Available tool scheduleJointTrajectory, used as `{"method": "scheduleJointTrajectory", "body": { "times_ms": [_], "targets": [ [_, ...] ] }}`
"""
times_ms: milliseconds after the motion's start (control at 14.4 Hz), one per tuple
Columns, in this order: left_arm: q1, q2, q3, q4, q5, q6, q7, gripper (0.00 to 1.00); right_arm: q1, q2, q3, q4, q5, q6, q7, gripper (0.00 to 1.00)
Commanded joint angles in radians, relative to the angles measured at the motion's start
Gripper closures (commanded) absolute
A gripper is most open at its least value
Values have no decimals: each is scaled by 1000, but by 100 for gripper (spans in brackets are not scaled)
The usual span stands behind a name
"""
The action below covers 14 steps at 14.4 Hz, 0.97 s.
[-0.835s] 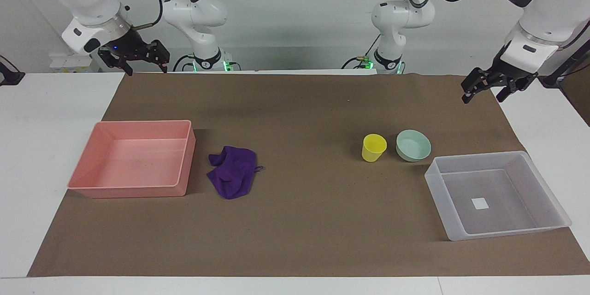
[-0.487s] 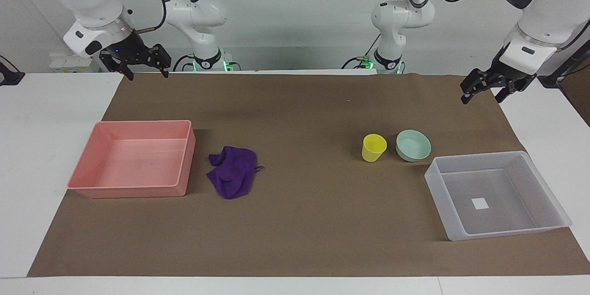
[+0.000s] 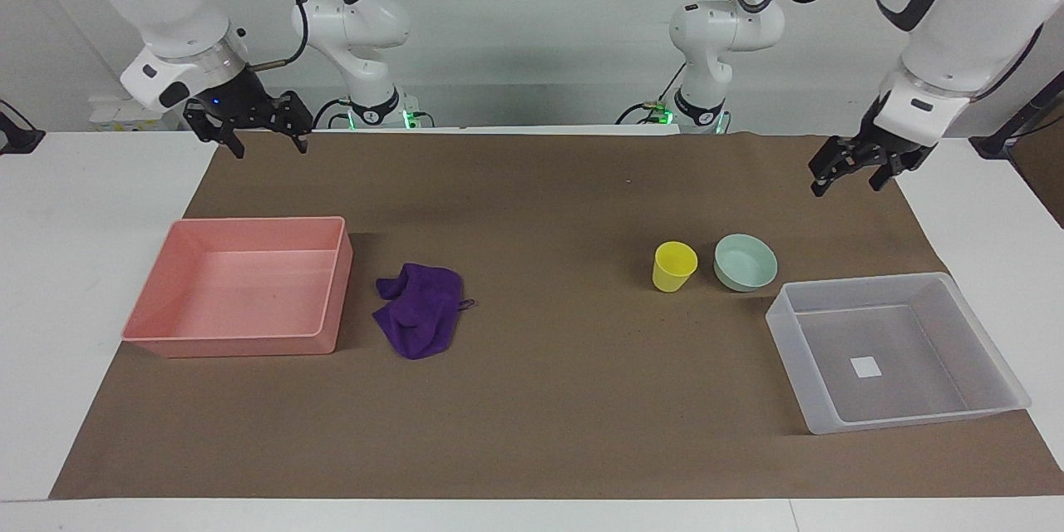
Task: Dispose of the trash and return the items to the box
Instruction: 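Move the left gripper to the green bowl while the right gripper reaches the cloth, then grasp the green bowl rim with the left gripper while the right gripper grasps the cloth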
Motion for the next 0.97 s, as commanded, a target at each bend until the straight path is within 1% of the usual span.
{"method": "scheduleJointTrajectory", "body": {
  "times_ms": [0, 139, 209, 278, 417, 487, 626, 696, 765, 835, 904],
  "targets": [
    [-3, -136, 8, -287, 24, 180, -24, 0, 55, 67, 4, -21, 14, 85, 8, 2],
    [2, -128, 10, -355, 24, 228, -24, 0, 86, 118, 5, -39, 15, 169, 14, 2],
    [14, -128, 10, -405, 24, 239, -43, 0, 104, 147, 5, -45, 32, 213, 15, 2],
    [26, -128, 8, -462, 24, 277, -63, 0, 121, 176, 5, -47, 51, 252, 40, 2],
    [16, -127, 7, -583, 24, 433, -80, 0, 170, 231, 5, -48, 63, 339, 96, 2],
    [15, -114, 7, -603, 24, 485, -92, 0, 196, 253, 5, -61, 63, 387, 126, 2],
    [15, -82, 8, -605, 24, 512, -94, 1, 211, 277, 5, -106, 63, 479, 141, 2],
    [15, -59, 8, -605, 24, 518, -97, 13, 213, 293, 5, -132, 63, 526, 143, 3],
    [18, -41, 8, -606, 22, 535, -105, 23, 215, 306, 5, -157, 63, 557, 141, 3],
    [23, -16, 7, -606, 24, 570, -105, 27, 225, 325, 5, -171, 63, 592, 140, 4],
    [19, 5, 7, -606, 22, 604, -108, 33, 225, 345, 5, -171, 63, 602, 140, 5]
  ]
}}
